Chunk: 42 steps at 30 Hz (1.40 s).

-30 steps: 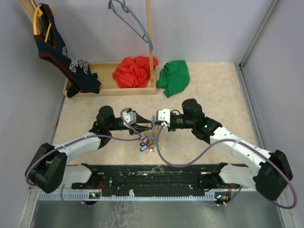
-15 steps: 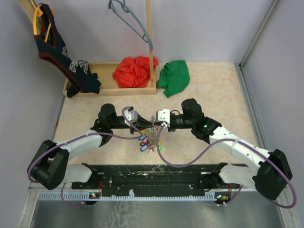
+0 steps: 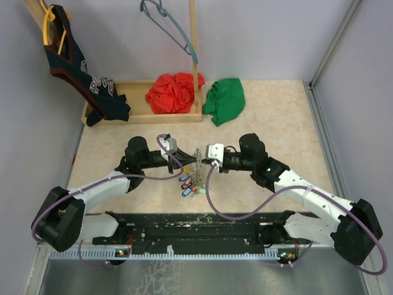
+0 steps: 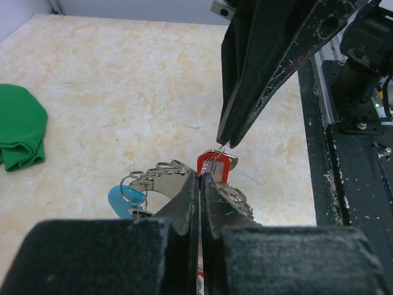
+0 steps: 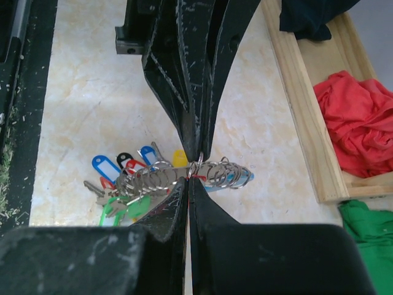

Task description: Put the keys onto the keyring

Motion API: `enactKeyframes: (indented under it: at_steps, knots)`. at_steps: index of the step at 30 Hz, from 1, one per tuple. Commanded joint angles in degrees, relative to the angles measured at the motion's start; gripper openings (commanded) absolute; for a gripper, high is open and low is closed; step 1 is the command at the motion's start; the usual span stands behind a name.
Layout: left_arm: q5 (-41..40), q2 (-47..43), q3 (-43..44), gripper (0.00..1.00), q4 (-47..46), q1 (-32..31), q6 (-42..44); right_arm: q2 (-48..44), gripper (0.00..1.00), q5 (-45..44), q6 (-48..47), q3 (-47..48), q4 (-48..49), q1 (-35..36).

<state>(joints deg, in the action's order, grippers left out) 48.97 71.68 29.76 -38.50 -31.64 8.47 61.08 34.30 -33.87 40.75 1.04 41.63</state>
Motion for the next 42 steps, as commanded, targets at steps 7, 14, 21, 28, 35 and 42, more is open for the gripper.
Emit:
enactKeyframes:
  at_steps: [7,14,21,28,35,42]
  knots:
    - [-7.37,-2.89,-3.16,0.0,-9.63,0.17,-10.55,0.8,0.0,-1.65,3.42,-3.46,6.86,3.9]
    - [-8.2,-1.86,-4.88,0.0,-14.76,0.09,-13.94,4.49,0.0,-4.08,4.49,-4.35,11.84,5.87]
    - [-10.04,-3.09,-5.99,0.0,-15.45,0.08,-13.97,1.41,0.0,-9.55,4.96,-7.26,12.32,5.88]
    - [-8.77,-2.89,-6.7,0.0,-16.73,0.08,-13.54,-1.26,0.03,-9.34,9.72,-8.45,13.08,5.27]
    - [-7.33,-3.46,-6.95,0.0,-16.8,0.09,-12.58,-0.54,0.34,0.54,15.44,-7.66,16.12,-1.63]
    - [-6.13,-3.26,-6.66,0.0,-16.92,0.09,-12.47,4.57,0.51,8.02,15.34,-4.38,15.32,-3.89]
